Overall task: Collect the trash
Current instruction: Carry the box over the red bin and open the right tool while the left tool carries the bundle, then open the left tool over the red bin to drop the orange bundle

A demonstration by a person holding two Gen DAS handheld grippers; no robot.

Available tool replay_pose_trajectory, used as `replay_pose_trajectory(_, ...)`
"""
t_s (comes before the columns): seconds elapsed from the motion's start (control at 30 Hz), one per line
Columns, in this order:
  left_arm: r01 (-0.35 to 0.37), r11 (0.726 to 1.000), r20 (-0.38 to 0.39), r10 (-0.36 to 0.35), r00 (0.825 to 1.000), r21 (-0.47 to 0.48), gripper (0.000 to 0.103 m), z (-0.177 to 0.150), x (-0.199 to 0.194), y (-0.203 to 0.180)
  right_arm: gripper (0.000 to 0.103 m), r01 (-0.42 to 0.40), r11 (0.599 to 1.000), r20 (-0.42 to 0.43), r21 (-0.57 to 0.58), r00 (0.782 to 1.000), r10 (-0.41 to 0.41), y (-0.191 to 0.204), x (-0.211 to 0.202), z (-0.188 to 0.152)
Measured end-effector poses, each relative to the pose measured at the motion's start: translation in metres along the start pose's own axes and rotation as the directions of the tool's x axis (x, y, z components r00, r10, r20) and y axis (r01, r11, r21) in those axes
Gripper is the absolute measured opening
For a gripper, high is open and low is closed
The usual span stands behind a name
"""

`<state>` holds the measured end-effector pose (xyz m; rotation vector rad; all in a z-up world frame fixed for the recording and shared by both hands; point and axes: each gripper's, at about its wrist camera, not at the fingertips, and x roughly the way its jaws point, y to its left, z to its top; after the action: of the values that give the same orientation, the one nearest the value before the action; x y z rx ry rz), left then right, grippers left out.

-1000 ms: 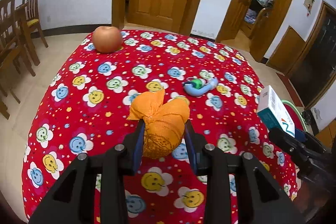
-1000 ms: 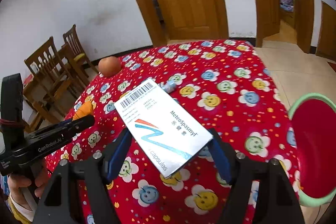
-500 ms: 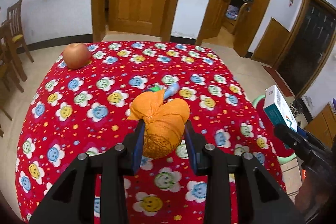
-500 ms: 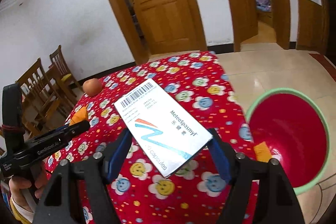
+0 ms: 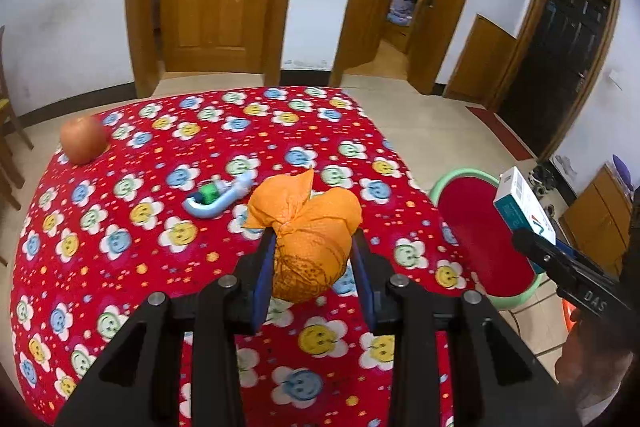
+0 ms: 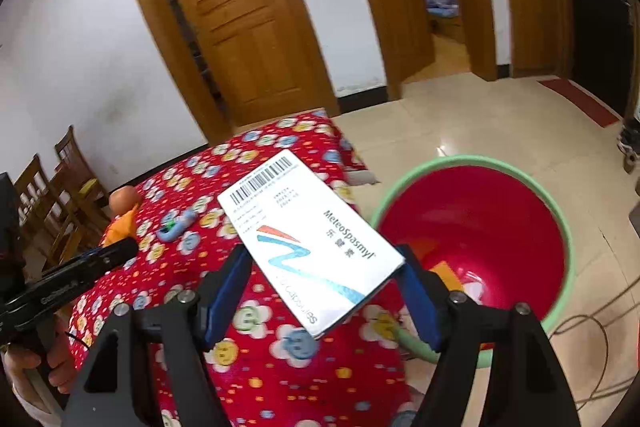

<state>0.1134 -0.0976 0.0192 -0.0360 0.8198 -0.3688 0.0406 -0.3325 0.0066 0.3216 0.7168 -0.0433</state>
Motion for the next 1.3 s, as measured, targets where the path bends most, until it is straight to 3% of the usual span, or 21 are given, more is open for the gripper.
replay_pose_trajectory(0.33,0.059,0.996,-0.028,-0.057,0.998,0.061,0.036,0.006,0.018,-0.037,0.074,0.107,0.989,-0.017,0.107,0.994,-0.105,-0.056,0.005,-0.007)
replay_pose_trajectory(0.8,0.117,0.983,-0.073,-0.107,0.992,0.141,0.036,0.005,0.037,-0.084,0.078,0.155,0.969,-0.046,0.193,0.988,-0.149,-0.099,0.01,-0.013)
replay_pose_trajectory(1.3,0.25,0.94,-0.145,-0.221,0.964,0.232,0.036,-0.004,0.066,-0.148,0.078,0.211,0.95,-0.018,0.23,0.977,-0.212,-0.124,-0.012,-0.021)
